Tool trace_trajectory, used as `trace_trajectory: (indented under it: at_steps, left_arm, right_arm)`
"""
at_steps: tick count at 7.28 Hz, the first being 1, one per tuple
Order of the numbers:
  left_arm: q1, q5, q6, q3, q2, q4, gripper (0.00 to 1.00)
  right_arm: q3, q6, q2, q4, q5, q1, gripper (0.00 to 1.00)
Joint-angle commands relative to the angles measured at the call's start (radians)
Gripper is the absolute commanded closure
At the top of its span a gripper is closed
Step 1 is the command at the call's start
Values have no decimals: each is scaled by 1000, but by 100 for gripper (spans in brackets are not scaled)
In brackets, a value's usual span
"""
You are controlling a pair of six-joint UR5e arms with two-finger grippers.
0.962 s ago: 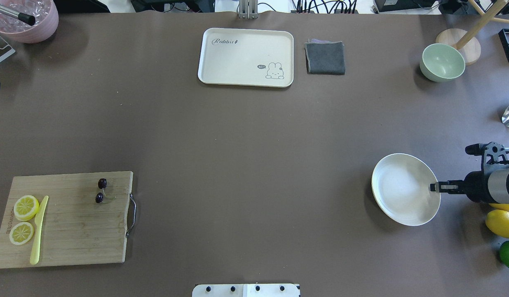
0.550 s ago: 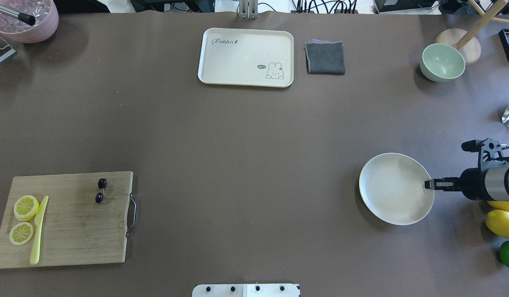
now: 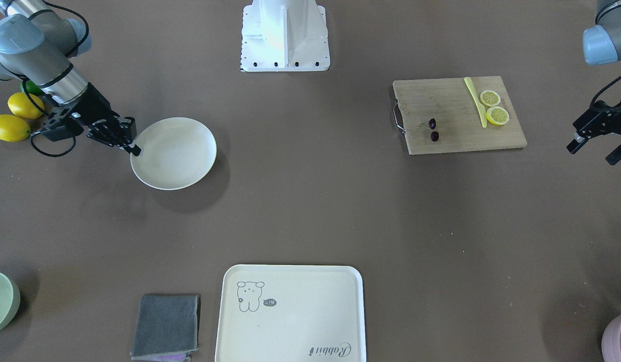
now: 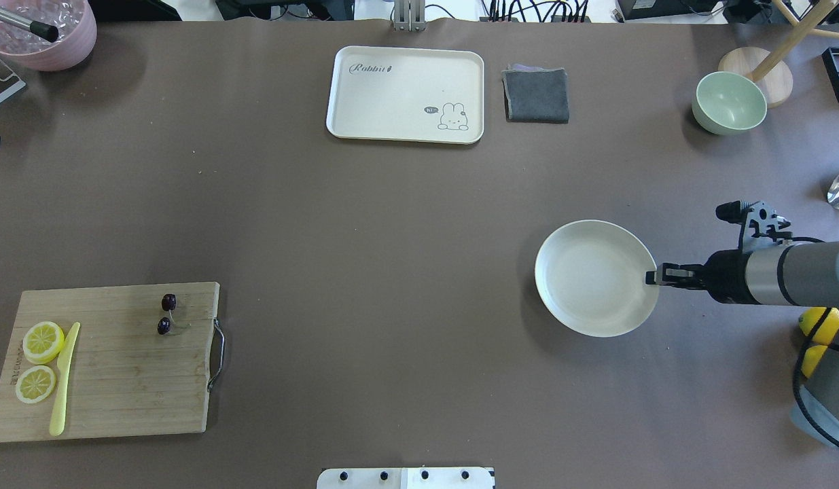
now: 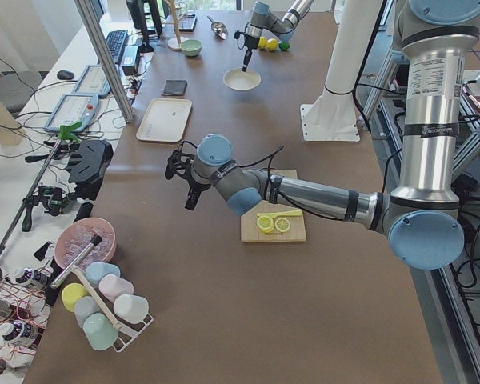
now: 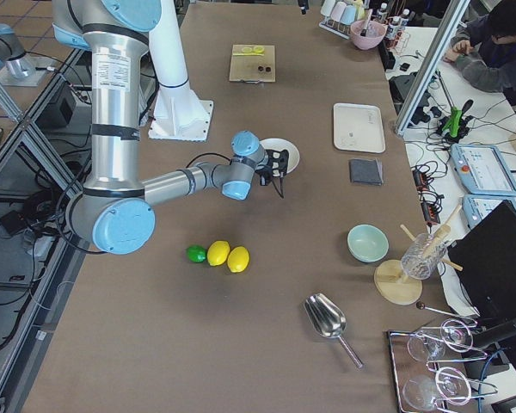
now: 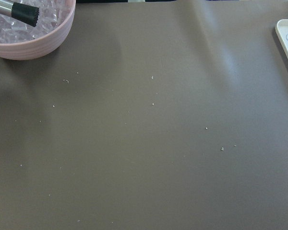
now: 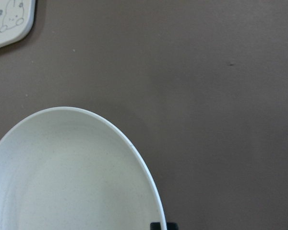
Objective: Place red cherry on plate
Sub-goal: 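Slide the white plate with the right gripper toward the table center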
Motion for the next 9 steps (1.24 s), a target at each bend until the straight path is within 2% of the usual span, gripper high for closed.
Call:
trace_trajectory:
  at_steps: [1,2,3,4,5,6,7,8,9]
  left_arm:
    - [61,5,-126,-5,-11,-15,2]
    - [77,3,-145,-2,-17,-38,2]
    - [107,5,-210,-8,-28,-41,2]
    - [158,6,-319,-31,-31,-45,2]
    - [219,18,-419,-71,-33,-48,2]
    - [312,91,-523,-117,-31,-48,2]
    - [442,217,-620,-149,-30,-46,2]
    - [547,318,-669,-159,-30,-37,2]
    - [611,378,-677,-165,-33,6,2]
  right_arm:
    - [-5,121,246,-253,-163,-121,100]
    - [-7,147,332,-361,-191,-158,100]
    - [-10,160,363,-396,-255,-207,100]
    - [-17,160,370,-396,-279,-238,100]
    - [-22,157,370,-398,-302,-250,43]
    - [-28,149,370,-411,-361,-272,1]
    - [-27,143,368,-411,-391,-279,0]
    - [-18,125,368,-413,-383,-263,0]
    - [-14,79,367,-417,-321,-206,0]
